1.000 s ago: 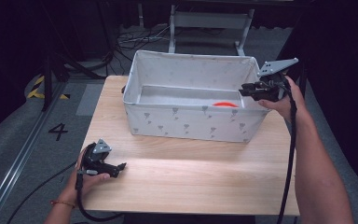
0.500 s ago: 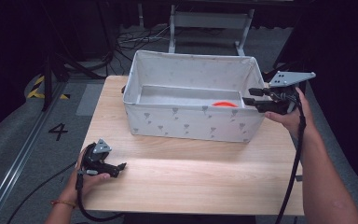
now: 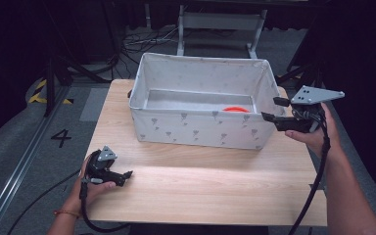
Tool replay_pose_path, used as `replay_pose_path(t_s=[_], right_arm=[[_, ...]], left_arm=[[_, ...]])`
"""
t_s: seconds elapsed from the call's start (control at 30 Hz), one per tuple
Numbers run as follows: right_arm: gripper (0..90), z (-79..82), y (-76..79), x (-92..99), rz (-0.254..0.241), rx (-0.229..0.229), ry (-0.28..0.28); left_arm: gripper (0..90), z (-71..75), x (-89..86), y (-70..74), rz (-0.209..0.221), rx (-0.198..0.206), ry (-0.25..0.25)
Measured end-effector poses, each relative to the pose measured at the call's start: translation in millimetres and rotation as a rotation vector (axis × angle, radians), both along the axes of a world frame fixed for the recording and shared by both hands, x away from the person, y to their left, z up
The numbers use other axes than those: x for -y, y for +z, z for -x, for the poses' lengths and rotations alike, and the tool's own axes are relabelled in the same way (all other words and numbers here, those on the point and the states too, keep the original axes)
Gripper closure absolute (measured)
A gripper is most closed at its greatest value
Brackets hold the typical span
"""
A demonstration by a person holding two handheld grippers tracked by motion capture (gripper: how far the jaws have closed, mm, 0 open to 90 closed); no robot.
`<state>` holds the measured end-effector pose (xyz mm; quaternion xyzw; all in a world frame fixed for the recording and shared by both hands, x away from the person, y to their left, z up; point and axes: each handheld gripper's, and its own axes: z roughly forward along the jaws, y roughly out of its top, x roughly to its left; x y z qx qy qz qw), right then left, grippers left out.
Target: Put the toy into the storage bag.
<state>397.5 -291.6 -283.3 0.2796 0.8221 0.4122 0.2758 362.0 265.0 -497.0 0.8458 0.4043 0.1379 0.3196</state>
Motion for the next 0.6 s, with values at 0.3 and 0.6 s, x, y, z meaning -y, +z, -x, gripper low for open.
replay_pose_path(t_s=[0.3,0.6], right_arm=[[25.1,19.2,-6.4,4.8,0.011,0.034,-0.053],[21.9,34.7,-24.0,5.7,0.088,0.030,-0.075]], left_arm=[[0.4,0.1,0.2,0.1,-0.002,0.000,0.002],[0.4,0.1,0.2,0.0,-0.001,0.001,0.002]])
